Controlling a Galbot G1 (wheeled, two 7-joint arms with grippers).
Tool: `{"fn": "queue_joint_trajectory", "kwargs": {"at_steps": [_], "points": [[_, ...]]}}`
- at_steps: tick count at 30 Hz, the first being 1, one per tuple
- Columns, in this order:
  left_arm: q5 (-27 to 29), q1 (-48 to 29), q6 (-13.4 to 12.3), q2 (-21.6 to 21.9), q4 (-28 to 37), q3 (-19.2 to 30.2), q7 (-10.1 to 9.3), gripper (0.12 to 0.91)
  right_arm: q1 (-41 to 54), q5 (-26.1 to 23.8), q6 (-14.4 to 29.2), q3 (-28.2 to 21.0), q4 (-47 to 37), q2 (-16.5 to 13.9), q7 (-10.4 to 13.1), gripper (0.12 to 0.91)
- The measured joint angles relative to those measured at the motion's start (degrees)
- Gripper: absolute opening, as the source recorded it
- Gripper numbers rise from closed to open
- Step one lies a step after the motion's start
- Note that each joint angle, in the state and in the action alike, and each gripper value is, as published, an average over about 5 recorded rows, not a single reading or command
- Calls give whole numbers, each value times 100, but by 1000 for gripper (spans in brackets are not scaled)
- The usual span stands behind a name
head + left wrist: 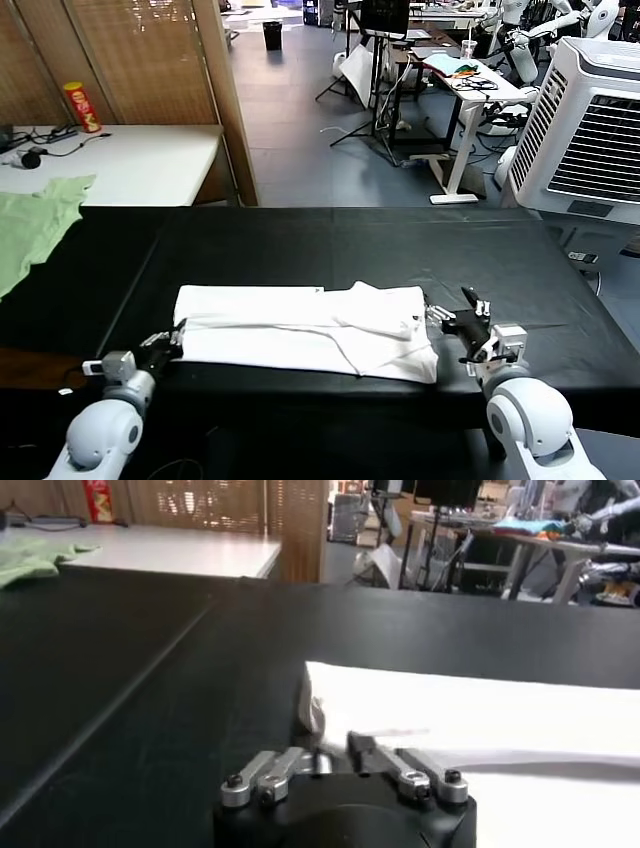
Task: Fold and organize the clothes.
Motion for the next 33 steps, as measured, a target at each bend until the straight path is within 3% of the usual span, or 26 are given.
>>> {"fn": "queue_joint_trajectory", "kwargs": {"at_steps": [5, 11, 15, 21, 25, 33], "points": [[613, 130, -369, 237, 55, -186, 34, 147, -7, 5, -6, 40, 23, -11, 5, 798], [822, 327, -801, 911, 302, -635, -35, 146, -2, -4, -24, -5, 38, 50, 20, 798], [1023, 402, -887, 1284, 394, -878, -135, 146, -27, -19, -31, -23, 81, 101, 25, 798], [1200, 376, -572, 1181, 17, -822, -151, 146, -136, -95, -31, 13, 151, 160, 25, 798], [789, 332, -190, 799, -542, -533, -197, 146, -210, -147, -27, 85, 169, 187, 25, 798], [-686, 23, 665, -19, -1469, 475, -742, 146, -317, -266, -17, 212, 135, 289, 25, 798]]}}
